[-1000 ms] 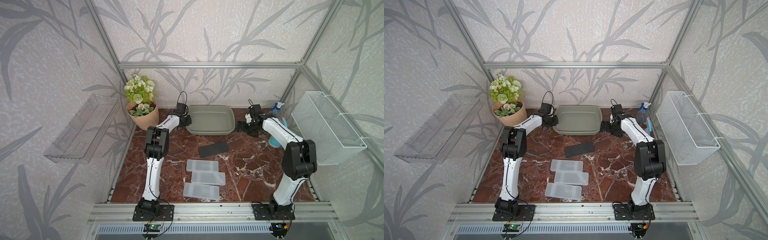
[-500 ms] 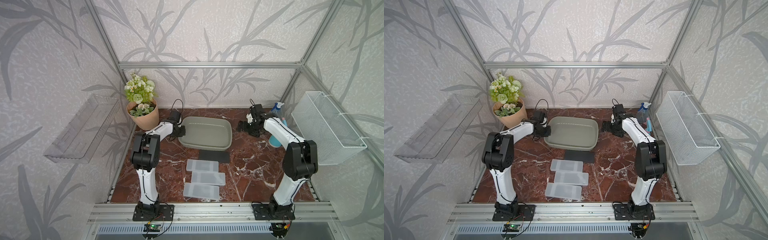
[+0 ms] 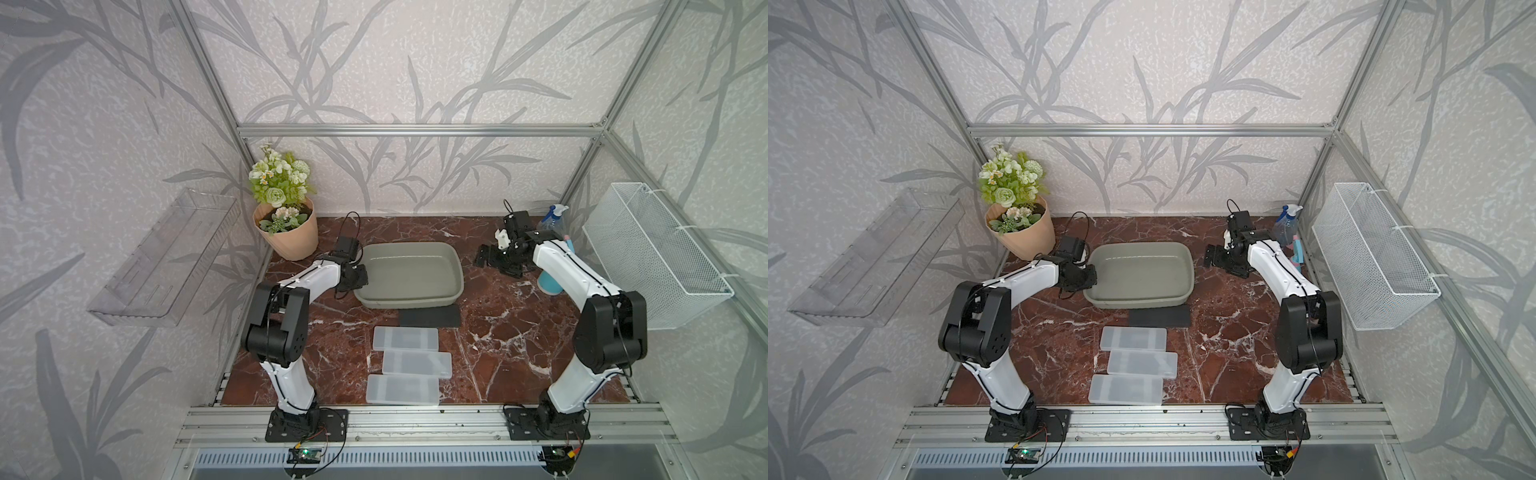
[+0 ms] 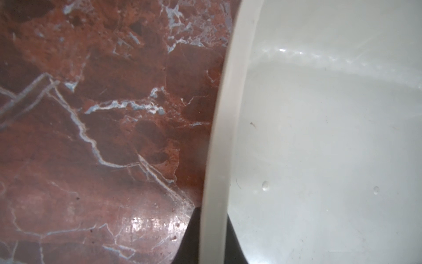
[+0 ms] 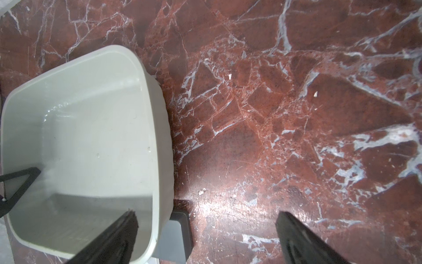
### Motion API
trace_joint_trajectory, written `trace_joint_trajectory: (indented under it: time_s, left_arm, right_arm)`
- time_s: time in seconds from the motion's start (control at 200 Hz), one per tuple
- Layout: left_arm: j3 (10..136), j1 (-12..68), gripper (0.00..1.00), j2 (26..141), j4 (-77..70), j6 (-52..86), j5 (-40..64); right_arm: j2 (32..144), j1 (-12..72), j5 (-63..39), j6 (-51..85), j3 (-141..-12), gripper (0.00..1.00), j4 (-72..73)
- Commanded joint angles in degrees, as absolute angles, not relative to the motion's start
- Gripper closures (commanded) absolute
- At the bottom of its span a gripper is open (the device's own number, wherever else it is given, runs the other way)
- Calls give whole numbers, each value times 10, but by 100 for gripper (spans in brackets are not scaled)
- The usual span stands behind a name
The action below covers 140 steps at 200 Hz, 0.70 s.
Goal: Put the pencil case into the storage box
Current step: Move the storage box to the center of the board.
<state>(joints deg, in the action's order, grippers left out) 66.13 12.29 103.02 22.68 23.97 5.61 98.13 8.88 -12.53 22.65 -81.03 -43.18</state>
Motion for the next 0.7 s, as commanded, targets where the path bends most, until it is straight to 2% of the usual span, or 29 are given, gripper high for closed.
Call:
trace_joint_trajectory:
  time_s: [0.0,0.115,0.305,0.51,0.63,0.695]
  left_arm:
    - [656,135,85,1014,221,261,38]
    - [677,136,85,1025,214,260,21]
    - [734,135,93,1061,221,255,-15]
    - [779,135,98,1095,210,256,-47]
    - [791,135,98,1113,210,254,-51]
    - [788,135,94,1116,208,243,-59]
  right_arm:
    - [932,92,-134,212,-790,1,-430]
    - [888,109,-128,175,-761,1,-409]
    - [784,162,-135,78,-673,0,-345]
    - [725,191,-165,51,-623,2,-344]
    - [708,206,-174,32,-605,2,-340]
    - [701,216,-181,11,-593,2,-333]
